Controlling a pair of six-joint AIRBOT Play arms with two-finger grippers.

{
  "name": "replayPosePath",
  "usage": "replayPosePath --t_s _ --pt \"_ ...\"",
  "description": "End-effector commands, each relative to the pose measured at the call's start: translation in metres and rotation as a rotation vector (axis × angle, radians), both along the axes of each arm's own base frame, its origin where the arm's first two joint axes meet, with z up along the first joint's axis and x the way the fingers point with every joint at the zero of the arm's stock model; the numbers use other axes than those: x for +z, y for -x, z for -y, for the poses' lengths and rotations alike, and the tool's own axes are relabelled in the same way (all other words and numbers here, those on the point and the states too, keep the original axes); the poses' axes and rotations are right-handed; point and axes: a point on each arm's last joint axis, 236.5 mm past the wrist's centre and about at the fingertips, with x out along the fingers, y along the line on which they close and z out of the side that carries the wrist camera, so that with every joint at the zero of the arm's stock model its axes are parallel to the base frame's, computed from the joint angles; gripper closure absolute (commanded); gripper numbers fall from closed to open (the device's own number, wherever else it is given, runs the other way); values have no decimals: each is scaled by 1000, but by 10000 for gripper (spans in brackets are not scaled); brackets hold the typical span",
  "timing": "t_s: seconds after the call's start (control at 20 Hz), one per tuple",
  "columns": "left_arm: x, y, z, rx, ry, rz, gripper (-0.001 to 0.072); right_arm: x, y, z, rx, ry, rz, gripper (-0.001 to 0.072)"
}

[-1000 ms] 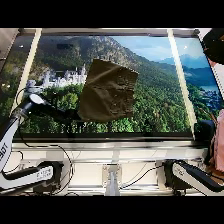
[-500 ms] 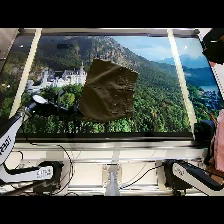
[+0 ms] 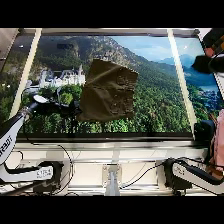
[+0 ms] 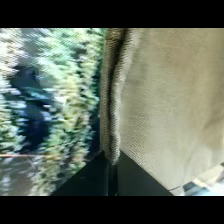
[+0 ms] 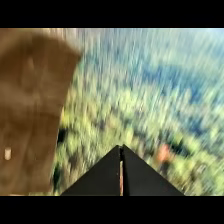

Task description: Fold the clothes and pants, and hang the long-sleeved shirts on hangers.

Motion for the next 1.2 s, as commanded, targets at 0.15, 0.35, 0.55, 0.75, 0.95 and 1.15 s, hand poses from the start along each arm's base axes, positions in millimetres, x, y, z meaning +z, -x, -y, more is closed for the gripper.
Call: replayPosePath --t_s 0.15,0.35,0.55,0.75,0.95,1.15 --pt "1 7 18 -73 5 19 690 -144 79 -86 110 -401 -379 655" --pt "1 7 18 -75 5 20 690 -194 100 -111 -44 -584 -445 260" --pt "1 6 18 -73 5 20 690 -219 105 -124 -94 -631 -459 245" --pt "1 7 18 -73 5 19 690 -240 96 -163 -91 -649 -487 189" --pt "1 7 18 -73 5 19 690 -253 85 -191 -157 -734 -513 189" --pt "1 7 18 -74 5 19 690 -258 75 -203 -153 -775 -533 207"
